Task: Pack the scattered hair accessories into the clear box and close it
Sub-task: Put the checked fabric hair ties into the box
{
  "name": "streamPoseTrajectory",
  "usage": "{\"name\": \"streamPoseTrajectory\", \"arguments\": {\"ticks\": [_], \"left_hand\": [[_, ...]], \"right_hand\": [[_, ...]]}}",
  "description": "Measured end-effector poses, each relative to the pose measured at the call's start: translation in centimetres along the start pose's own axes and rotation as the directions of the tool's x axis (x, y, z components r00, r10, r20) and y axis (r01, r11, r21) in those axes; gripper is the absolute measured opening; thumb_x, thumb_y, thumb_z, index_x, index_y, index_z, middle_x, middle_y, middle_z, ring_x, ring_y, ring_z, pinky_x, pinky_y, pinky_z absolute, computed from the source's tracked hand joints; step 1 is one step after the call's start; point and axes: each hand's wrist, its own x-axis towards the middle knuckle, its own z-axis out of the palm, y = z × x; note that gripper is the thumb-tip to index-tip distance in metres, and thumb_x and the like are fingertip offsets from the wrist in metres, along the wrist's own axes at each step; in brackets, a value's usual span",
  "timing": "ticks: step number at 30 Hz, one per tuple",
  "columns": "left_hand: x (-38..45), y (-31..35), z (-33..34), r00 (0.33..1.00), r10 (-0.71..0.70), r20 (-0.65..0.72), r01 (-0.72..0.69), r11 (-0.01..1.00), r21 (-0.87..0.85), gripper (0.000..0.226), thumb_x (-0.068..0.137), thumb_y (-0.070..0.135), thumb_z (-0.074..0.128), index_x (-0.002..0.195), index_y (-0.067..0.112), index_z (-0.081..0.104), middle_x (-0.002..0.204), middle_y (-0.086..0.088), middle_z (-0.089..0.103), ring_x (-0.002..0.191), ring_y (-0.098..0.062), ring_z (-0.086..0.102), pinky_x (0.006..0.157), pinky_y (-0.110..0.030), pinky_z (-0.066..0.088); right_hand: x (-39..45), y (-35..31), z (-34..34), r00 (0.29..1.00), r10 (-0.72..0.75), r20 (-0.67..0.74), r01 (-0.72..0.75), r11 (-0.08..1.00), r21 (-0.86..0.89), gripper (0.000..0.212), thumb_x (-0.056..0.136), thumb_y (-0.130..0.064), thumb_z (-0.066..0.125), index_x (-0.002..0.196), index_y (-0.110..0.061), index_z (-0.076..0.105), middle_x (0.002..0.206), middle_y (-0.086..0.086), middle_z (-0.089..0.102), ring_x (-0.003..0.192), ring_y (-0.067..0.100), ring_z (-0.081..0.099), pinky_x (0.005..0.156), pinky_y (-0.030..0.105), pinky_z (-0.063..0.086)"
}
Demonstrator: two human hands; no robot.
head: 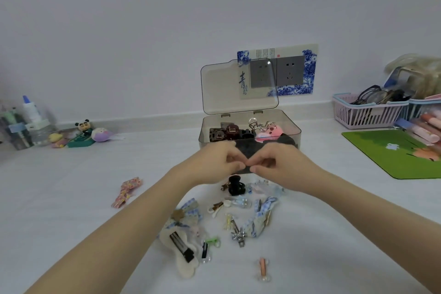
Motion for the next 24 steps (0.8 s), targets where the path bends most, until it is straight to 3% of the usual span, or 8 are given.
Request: {"name": "streamPoseTrajectory", "arguments": {"ticks": [3,7,11,14,18,24], "left_hand": [[-1.4,-0.4,1.8,0.995,-0.057,0.079,0.054,0.998,0.038,0.03,0.091,0.029,0.058,0.119,0.027,0.066,0.118,0.002,0.065,0.113,-0.016,0.054,0.099,-0.037,0.043],[-2.5,-0.2,2.8,0.995,-0.082,0.062,0.084,0.996,-0.019,0.026,0.087,0.026,0.063,0.112,0.029,0.069,0.103,0.006,0.069,0.094,-0.014,0.061,0.085,-0.034,0.051],[-2.8,-0.5,3.1,0.989,-0.139,-0.049,0.138,0.99,-0.033,0.024,0.083,0.022,0.068,0.108,0.025,0.069,0.107,0.007,0.067,0.09,-0.012,0.061,0.081,-0.027,0.051],[-3.0,-0.5,3.1,0.987,-0.149,-0.058,0.146,0.988,-0.059,0.024,0.082,0.023,0.07,0.106,0.024,0.069,0.104,0.007,0.067,0.089,-0.012,0.061,0.081,-0.028,0.051],[-3.2,-0.2,3.0,0.99,-0.122,-0.064,0.119,0.991,-0.059,0.029,0.086,0.024,0.067,0.114,0.024,0.066,0.11,0.009,0.065,0.096,-0.01,0.059,0.079,-0.02,0.045],[-4.5,-0.2,2.2,0.985,-0.108,-0.135,0.08,0.976,-0.201,0.021,0.086,0.028,0.066,0.107,0.029,0.07,0.113,0.015,0.063,0.091,0.005,0.056,0.076,-0.012,0.04]], "right_hand": [[-0.7,0.6,1.5,0.996,0.044,0.076,-0.042,0.999,-0.025,0.021,0.086,-0.035,0.061,0.104,-0.03,0.07,0.092,-0.017,0.058,0.087,0.0,0.056,0.079,0.019,0.046],[-1.5,0.9,0.9,0.973,-0.027,0.228,0.022,1.0,0.022,0.027,0.085,-0.041,0.062,0.11,-0.033,0.068,0.096,-0.024,0.054,0.091,-0.012,0.048,0.078,0.012,0.038],[-2.4,1.9,-0.2,0.913,-0.097,0.397,0.071,0.994,0.079,0.026,0.073,-0.046,0.072,0.098,-0.05,0.066,0.113,-0.023,0.055,0.108,-0.017,0.037,0.09,0.008,0.031],[-2.3,2.5,0.2,0.914,-0.119,0.389,0.103,0.993,0.061,0.027,0.068,-0.045,0.076,0.093,-0.051,0.067,0.111,-0.024,0.057,0.108,-0.015,0.034,0.091,0.009,0.029],[-2.0,2.9,1.0,0.945,-0.137,0.298,0.153,0.988,-0.031,0.019,0.069,-0.048,0.074,0.088,-0.048,0.069,0.102,-0.022,0.062,0.105,-0.001,0.04,0.092,0.025,0.036],[-2.6,2.4,1.7,0.946,-0.12,0.302,0.15,0.986,-0.078,0.011,0.082,-0.047,0.062,0.086,-0.053,0.053,0.106,-0.011,0.053,0.105,0.007,0.045,0.094,0.027,0.038]]}}
